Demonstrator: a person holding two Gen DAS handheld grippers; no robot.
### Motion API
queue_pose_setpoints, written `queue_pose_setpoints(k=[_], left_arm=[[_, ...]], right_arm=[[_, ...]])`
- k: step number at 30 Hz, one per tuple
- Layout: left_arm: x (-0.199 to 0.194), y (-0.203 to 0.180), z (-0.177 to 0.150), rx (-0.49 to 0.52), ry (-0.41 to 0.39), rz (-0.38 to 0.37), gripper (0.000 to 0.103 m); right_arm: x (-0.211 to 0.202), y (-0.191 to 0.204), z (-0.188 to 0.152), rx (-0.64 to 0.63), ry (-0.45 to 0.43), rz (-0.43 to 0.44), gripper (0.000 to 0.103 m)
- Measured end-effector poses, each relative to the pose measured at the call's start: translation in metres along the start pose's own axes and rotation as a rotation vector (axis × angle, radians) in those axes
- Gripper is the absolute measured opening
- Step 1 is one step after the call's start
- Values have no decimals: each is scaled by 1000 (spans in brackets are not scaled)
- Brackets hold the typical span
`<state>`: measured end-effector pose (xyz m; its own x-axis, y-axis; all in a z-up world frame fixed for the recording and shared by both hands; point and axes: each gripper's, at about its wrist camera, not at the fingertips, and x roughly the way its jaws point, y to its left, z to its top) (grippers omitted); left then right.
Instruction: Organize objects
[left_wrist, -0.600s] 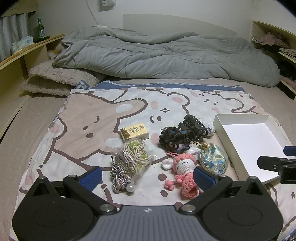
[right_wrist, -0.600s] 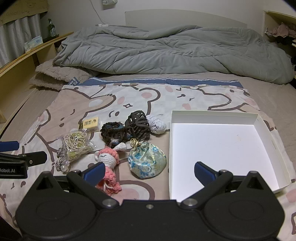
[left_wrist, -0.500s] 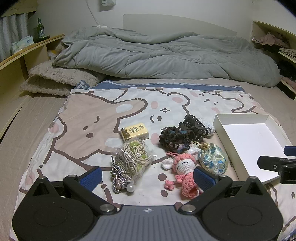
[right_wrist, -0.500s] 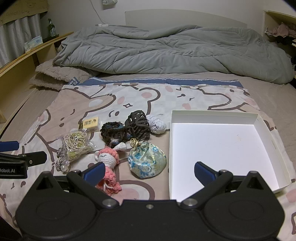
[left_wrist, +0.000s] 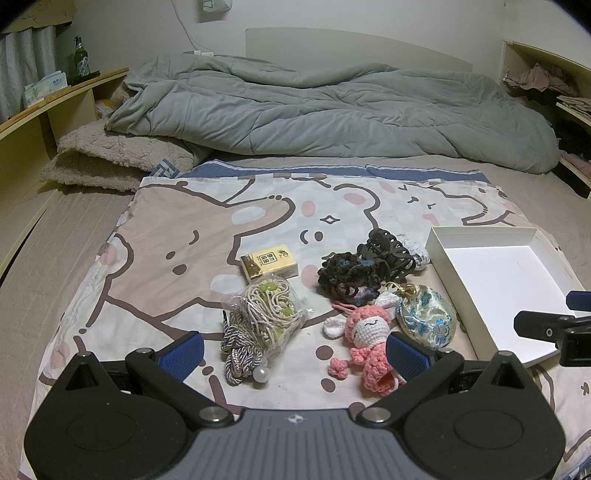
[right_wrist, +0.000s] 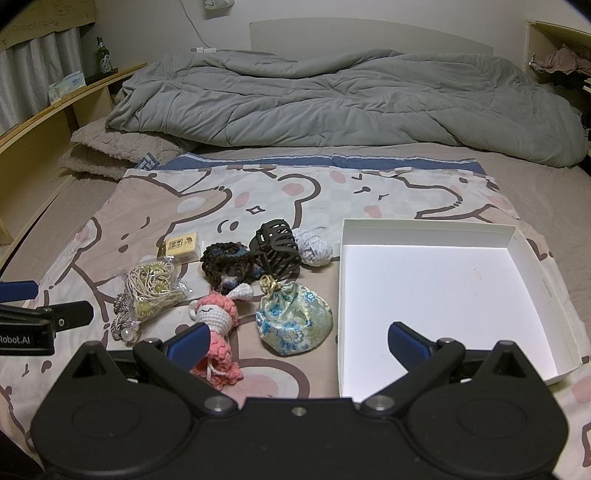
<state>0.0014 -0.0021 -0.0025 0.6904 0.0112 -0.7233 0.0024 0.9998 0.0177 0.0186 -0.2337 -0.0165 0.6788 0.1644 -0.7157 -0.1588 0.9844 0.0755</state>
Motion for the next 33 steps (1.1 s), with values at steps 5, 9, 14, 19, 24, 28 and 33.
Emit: queue_pose_setpoints(k=[5, 9, 14, 19, 24, 28, 33], left_arm=[[0, 0, 0, 0, 0, 0, 103], [0, 0, 0, 0, 0, 0, 103], [0, 0, 0, 0, 0, 0, 103], [0, 0, 0, 0, 0, 0, 103], [0, 0, 0, 0, 0, 0, 103], [0, 0, 0, 0, 0, 0, 103], [0, 0, 0, 0, 0, 0, 103]], right_arm=[[0, 0, 0, 0, 0, 0, 103], [0, 0, 0, 0, 1, 0, 103], [0, 0, 1, 0, 1, 0, 103], [-1, -1, 1, 0, 1, 0, 103], [-1, -1, 1, 0, 2, 0, 103], [-1, -1, 2, 0, 2, 1, 103], [-1, -1, 2, 0, 2, 0, 103]])
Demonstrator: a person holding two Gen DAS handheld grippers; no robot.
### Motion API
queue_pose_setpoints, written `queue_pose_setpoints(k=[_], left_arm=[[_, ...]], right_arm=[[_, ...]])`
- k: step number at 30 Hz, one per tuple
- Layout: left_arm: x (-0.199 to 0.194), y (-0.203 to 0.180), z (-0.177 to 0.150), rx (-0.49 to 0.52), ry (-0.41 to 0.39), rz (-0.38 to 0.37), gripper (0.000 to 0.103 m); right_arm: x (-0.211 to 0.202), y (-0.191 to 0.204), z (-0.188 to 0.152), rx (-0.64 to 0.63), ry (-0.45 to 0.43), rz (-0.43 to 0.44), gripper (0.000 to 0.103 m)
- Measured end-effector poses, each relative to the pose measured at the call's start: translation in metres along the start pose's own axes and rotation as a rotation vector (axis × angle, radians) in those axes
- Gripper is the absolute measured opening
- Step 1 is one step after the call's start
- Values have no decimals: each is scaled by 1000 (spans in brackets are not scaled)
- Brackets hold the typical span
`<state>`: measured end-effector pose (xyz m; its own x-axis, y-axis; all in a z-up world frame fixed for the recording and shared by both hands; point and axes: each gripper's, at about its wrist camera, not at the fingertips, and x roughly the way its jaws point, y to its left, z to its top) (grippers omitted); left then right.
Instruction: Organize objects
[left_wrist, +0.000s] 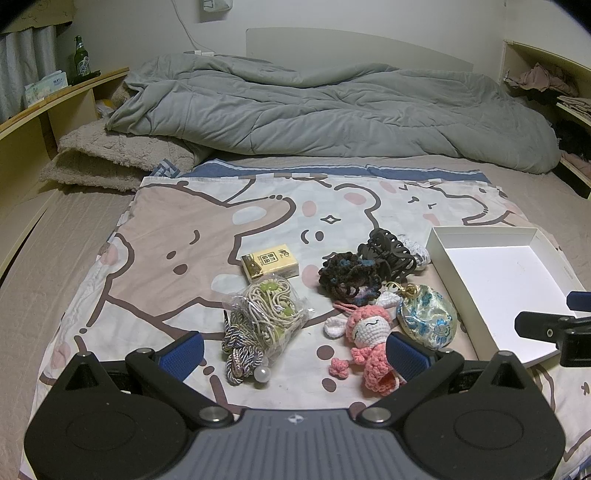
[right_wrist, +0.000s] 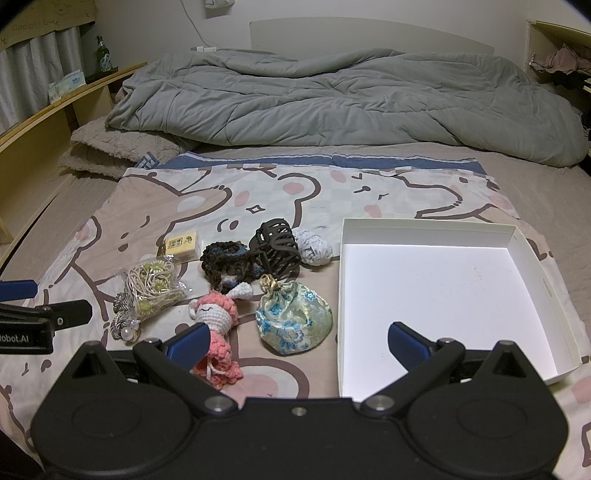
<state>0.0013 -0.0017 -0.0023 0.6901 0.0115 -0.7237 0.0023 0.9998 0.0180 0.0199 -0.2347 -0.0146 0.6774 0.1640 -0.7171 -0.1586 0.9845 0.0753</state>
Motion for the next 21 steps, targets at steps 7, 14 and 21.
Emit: queue_pose_setpoints(k=[7, 14, 21], left_arm=[[0, 0, 0, 0, 0, 0, 103], [0, 0, 0, 0, 0, 0, 103], [0, -1, -1, -1, 0, 0, 103]], right_arm=[[0, 0, 1, 0, 1, 0, 103], [0, 0, 1, 1, 1, 0, 103], [3, 3, 0, 0, 6, -2, 103]])
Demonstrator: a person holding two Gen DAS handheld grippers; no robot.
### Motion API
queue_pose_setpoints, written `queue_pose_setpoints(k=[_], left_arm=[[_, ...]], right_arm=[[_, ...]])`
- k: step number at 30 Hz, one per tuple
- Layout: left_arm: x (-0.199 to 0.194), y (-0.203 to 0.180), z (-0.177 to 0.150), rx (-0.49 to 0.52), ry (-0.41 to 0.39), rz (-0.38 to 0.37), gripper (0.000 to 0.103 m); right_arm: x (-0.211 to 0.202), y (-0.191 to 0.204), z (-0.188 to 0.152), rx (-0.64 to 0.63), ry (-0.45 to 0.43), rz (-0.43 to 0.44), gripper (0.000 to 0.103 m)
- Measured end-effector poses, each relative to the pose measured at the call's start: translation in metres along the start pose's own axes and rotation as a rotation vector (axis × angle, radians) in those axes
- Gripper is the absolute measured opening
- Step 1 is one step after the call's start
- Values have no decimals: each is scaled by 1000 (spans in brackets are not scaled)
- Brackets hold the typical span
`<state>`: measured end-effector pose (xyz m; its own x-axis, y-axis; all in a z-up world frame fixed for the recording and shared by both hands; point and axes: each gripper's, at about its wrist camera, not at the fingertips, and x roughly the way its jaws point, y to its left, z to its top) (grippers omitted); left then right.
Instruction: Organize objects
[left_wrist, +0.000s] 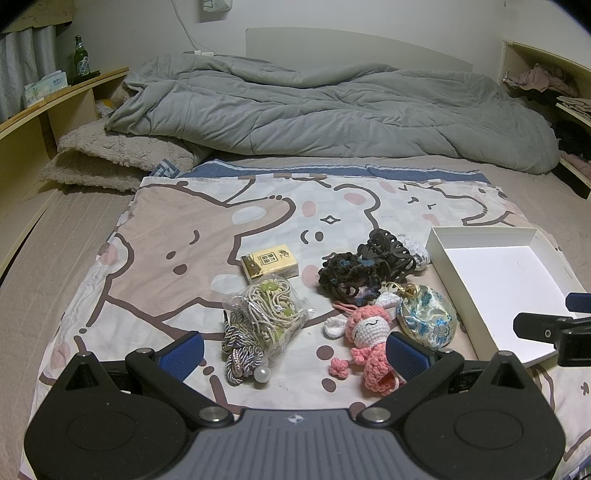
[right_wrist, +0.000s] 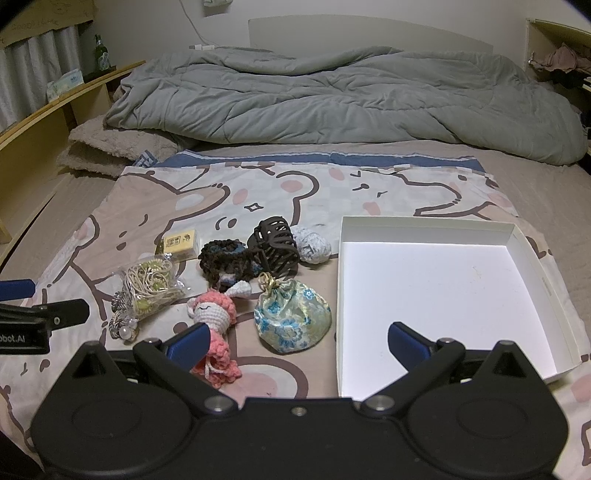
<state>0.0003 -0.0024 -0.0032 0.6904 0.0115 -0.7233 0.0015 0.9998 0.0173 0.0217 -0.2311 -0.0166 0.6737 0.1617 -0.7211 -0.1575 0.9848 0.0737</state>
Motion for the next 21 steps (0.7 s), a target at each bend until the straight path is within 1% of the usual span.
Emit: queue_pose_setpoints(k=[21], left_arm=[[1, 0, -1, 0, -1, -2, 103]], right_arm=[[-3, -4, 0, 0, 3, -2, 103]])
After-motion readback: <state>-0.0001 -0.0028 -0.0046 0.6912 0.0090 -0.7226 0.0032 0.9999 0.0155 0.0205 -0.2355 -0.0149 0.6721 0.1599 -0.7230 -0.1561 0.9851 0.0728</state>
